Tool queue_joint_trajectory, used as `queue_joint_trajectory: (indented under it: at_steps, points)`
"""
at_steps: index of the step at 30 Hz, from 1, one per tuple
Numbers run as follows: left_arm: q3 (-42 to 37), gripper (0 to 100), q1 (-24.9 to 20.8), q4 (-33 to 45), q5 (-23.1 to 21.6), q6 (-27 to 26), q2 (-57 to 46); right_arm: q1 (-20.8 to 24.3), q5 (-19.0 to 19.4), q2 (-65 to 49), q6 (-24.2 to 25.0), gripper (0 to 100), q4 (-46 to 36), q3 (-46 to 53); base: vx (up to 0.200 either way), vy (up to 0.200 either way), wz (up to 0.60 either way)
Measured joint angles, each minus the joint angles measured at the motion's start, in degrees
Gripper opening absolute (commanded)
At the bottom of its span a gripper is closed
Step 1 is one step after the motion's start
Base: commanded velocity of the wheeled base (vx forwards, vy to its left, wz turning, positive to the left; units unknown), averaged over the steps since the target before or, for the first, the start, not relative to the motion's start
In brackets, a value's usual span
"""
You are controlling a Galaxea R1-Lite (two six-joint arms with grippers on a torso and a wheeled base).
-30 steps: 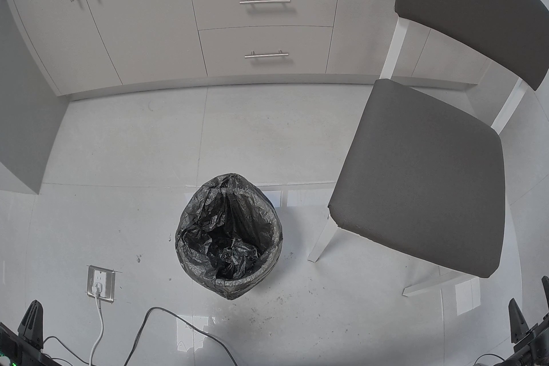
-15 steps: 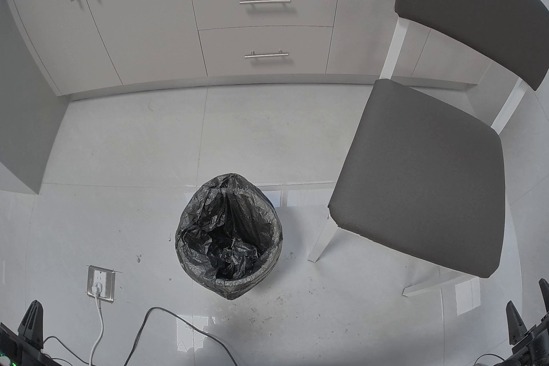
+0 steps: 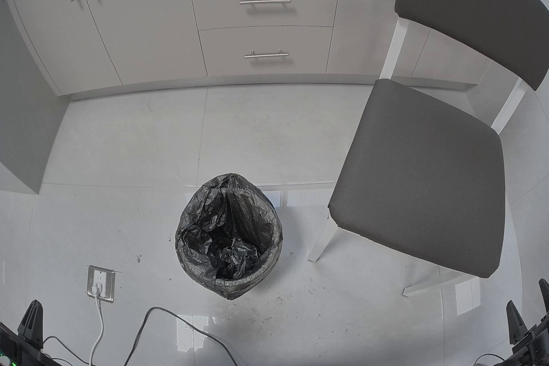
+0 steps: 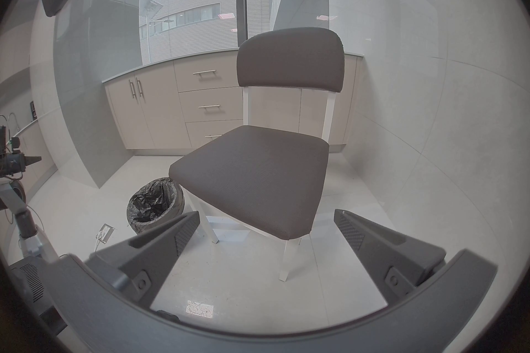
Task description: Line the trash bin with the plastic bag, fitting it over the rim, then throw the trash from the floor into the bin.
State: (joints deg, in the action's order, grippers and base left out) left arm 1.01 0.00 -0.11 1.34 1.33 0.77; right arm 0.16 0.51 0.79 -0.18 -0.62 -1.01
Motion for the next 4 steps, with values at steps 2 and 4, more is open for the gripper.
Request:
queue_joint_trajectory:
  at_steps: [2,4]
  points:
    - [0.00,0,0.05,0.00,0.05,0.06,0.02,0.00,-0.02,0.00,0.05,100,0.00,0.00,0.000,0.000,0.00]
    - [0.00,0,0.11,0.01,0.16,0.20,0.02,0.06,0.00,0.02,0.11,100,0.02,0.00,0.000,0.000,0.00]
